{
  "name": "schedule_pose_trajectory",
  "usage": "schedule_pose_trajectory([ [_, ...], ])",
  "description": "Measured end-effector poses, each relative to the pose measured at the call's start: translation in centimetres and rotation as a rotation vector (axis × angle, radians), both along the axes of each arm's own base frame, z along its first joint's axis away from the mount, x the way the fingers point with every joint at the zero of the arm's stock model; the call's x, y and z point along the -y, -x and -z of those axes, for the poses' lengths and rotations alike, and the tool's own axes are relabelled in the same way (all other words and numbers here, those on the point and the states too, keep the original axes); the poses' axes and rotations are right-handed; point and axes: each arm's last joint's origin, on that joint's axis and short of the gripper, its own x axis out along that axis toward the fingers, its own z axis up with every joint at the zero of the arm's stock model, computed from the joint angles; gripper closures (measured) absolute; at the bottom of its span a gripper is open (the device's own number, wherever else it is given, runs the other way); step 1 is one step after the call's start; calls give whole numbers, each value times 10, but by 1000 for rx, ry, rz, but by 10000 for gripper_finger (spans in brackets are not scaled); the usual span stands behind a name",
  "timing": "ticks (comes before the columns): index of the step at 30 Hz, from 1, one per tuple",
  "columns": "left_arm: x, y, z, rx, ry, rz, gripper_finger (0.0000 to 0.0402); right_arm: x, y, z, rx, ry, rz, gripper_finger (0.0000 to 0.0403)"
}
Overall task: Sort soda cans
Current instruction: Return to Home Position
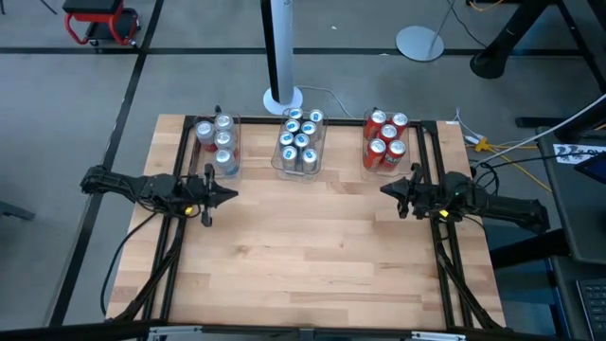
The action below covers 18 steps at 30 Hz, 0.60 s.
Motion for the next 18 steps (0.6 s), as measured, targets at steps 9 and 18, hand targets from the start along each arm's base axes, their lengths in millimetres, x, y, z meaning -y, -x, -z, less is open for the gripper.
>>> schedule_pose_trajectory([
  [9,-3,1,0,-5,-29,-113,394,1,0,1,-9,-1,32,388],
  [18,-5,1,0,-9,-23,-180,394,1,-1,2,-16,5,33,388],
])
